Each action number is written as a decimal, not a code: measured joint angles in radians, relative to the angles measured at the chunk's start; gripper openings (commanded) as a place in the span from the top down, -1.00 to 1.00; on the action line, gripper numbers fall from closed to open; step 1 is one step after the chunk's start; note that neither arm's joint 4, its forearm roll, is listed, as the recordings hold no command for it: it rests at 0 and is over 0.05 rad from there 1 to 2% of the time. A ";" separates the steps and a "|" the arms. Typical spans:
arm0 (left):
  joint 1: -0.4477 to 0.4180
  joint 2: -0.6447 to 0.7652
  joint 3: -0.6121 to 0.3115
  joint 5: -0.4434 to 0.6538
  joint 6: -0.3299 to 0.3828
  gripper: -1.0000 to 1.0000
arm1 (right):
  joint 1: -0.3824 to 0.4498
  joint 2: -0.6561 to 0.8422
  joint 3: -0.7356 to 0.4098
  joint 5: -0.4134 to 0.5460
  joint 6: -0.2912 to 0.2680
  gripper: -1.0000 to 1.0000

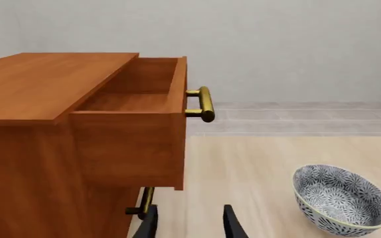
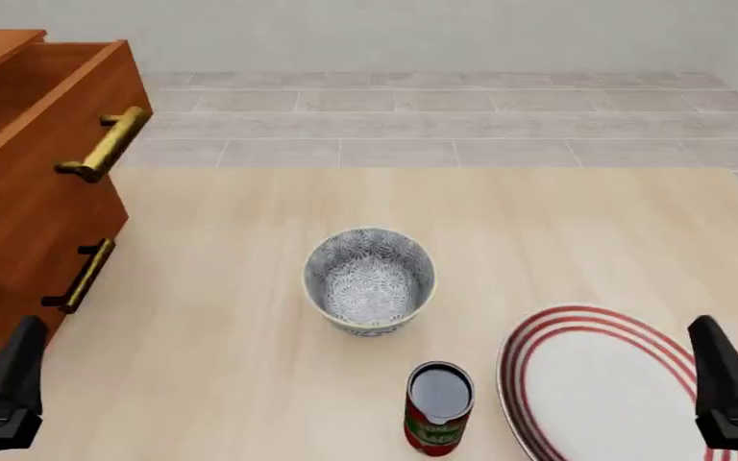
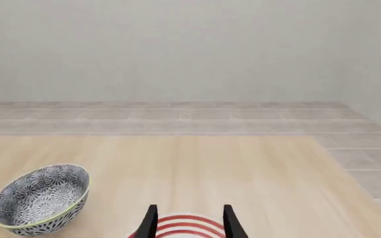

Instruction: Put the ketchup in the top drawer of the cabinet.

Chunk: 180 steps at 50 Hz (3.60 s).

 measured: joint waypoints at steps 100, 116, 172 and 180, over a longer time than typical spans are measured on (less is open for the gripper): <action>-0.976 0.868 -0.313 -0.179 0.040 -1.00 | 0.075 0.116 -0.001 -0.059 0.016 -1.00; -1.002 1.042 -0.311 -0.311 0.069 -1.00 | 0.090 0.136 -0.001 -0.070 0.015 -1.00; -1.086 1.467 -0.422 -0.512 0.093 -1.00 | 0.108 0.186 -0.001 -0.098 0.035 -1.00; -1.073 1.514 -0.439 -0.533 0.087 -1.00 | 0.109 0.190 -0.001 -0.100 0.036 -1.00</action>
